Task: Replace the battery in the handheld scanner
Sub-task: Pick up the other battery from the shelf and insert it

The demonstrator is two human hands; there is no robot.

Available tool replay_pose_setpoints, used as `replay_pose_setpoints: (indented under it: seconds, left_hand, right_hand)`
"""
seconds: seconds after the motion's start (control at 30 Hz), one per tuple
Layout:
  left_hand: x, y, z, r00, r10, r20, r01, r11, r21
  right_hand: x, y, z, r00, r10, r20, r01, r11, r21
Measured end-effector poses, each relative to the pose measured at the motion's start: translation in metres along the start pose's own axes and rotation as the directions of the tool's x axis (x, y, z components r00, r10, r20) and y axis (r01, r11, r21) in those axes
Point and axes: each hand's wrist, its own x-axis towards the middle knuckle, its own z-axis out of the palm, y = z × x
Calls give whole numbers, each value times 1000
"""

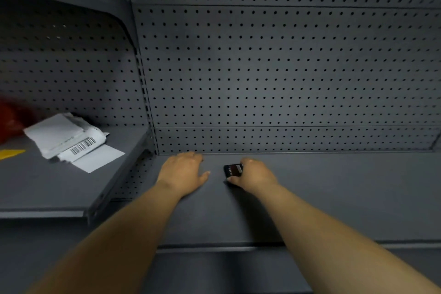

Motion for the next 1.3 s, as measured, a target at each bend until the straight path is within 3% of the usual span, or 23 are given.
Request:
replay_pose_setpoints:
  seconds: [0.27, 0.73, 1.03, 1.3]
  left_hand:
    - [3, -21, 6, 998, 59, 1, -59, 998, -29]
    - [11, -13, 3, 996, 89, -21, -90, 994, -62]
    - [22, 50, 1, 992, 121, -37, -123, 990, -65]
    - [27, 161, 1, 992, 113, -52, -118, 987, -106]
  right_hand:
    - [1, -16, 19, 992, 121, -21, -121, 993, 4]
    - [-4, -5, 12, 974, 127, -190, -119, 991, 55]
    - [-14, 53, -26, 945, 156, -287, -130, 986, 107]
    - [-32, 150, -74, 932, 136, -336, -108, 989, 101]
